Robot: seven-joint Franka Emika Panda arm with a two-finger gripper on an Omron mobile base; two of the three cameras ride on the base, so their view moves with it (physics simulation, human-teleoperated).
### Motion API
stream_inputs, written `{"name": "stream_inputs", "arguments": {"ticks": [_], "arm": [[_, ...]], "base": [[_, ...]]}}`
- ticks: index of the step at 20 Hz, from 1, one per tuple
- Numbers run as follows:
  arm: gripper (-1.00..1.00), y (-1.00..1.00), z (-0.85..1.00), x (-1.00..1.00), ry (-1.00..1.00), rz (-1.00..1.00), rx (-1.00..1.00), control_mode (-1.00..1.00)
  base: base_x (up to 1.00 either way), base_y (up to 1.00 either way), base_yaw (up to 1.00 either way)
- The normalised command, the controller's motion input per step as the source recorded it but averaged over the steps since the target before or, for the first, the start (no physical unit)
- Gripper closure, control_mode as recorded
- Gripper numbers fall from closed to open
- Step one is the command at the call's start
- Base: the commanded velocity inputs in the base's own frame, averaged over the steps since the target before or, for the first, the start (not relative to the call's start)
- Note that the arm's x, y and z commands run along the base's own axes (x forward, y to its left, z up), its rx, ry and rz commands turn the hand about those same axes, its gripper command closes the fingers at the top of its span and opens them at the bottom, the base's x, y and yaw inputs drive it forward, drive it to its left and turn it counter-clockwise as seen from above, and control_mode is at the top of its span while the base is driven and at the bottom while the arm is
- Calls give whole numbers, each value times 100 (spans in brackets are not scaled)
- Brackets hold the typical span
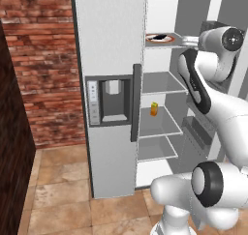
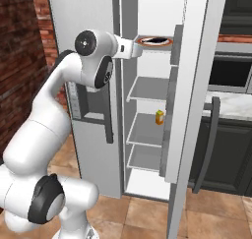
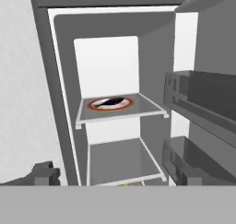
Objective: Retrieve the fish from the fridge and place it on the saucepan with marinade on the stove.
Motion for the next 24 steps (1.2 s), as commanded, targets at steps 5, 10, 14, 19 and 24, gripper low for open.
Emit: {"name": "stream_inputs", "arguments": {"ticks": [5,10,14,19,24], "arm": [[-100,0,25,36,1,0,0,-100],[-100,0,2,22,0,0,0,-100],[-100,0,0,30,0,0,0,-100],[-100,-5,1,52,1,0,0,-100],[-100,-7,0,53,1,0,0,-100]], "base": [[0,0,0],[0,0,0],[0,0,0],[0,0,0],[0,0,0]]}}
